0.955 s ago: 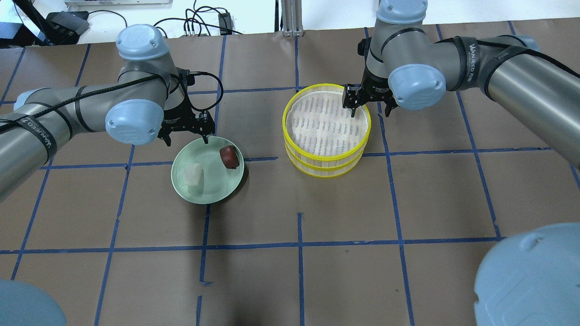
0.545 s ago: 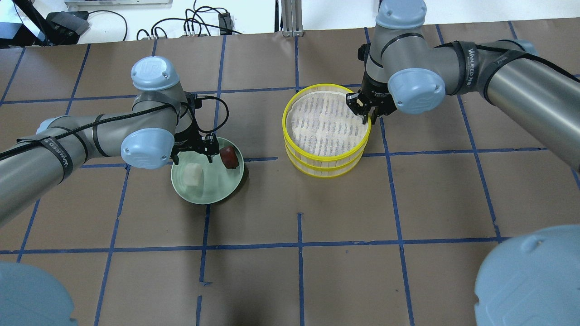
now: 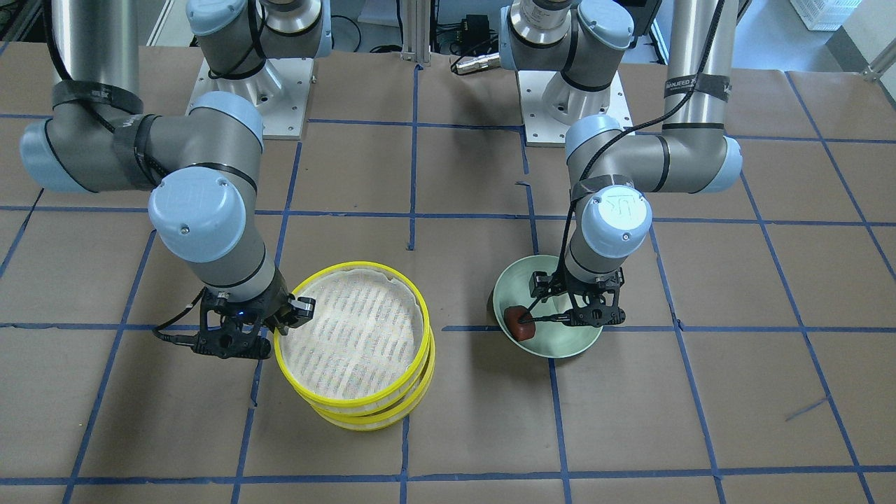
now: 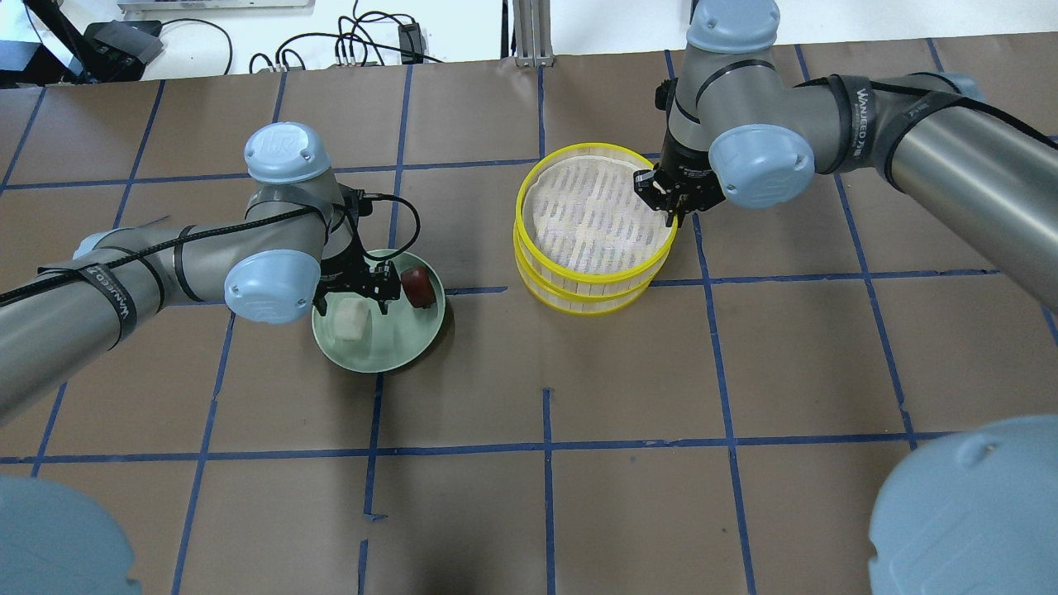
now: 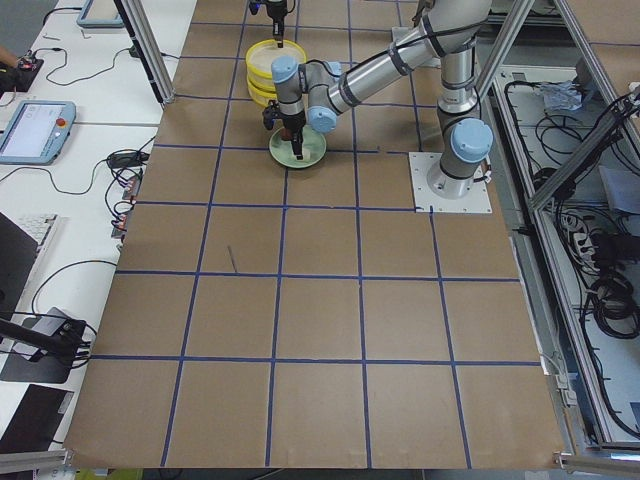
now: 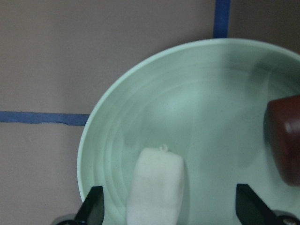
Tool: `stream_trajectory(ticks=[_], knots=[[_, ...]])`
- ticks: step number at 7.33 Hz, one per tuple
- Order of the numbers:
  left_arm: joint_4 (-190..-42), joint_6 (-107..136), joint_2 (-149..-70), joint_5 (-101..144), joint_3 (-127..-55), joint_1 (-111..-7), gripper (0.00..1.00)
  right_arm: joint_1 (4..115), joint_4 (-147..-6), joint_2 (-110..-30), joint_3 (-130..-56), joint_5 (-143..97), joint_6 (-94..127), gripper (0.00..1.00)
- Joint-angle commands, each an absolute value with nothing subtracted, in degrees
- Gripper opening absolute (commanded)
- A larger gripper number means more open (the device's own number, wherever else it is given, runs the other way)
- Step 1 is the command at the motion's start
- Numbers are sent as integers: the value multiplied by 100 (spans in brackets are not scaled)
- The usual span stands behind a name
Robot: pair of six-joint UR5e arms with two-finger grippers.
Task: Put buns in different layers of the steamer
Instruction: 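Grasp the white bun with the left gripper while the right clamps the top tier, then lift the top steamer tier and set it down farther away while left lifts the bun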
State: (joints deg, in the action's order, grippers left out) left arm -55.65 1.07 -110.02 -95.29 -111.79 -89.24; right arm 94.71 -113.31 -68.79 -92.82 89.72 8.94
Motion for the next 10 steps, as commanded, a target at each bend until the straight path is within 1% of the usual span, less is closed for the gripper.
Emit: stream_trajectory(ticks=[1,2,3,4,5,6,7,8,9,10], knots=[[-5389,184,-10986,-9458,-11224,-8912,11,9300,-10926,-7233,-9203,8982,313,5],[-4900,176,-10960,-9448,-11215,-8912,8,8986,-10899,-7233,-9167,8982,-58,5],[-4765,193,-10812,-9448,-11067,-8912,8,8608,-10759,-7242,-9141,8991,-488,5],[-4868,193,-10602,-9466,-10778,-8921,9,8196,-10758,-7251,-9141,8974,-1127,5],[-5409,350,-10373,-9414,-10462,-8991,9,7870,-10819,-7242,-9149,8991,-1708,5],[-5666,813,-10293,-8787,-10120,-9122,9,7666,-10863,-7242,-9141,9261,-2123,5],[-5765,1766,-10301,-8232,-9847,-9358,9,7420,-10898,-7190,-9158,9385,-2623,5],[-5705,2663,-10370,-8174,-9652,-9778,9,7305,-11107,-7120,-9193,9395,-2706,5],[-5634,3490,-10545,-8183,-9598,-10243,9,7295,-11118,-7050,-9193,9465,-2707,5],[-4885,4272,-10912,-8174,-9580,-10579,9,7295,-11118,-7040,-9193,9492,-2707,5]])
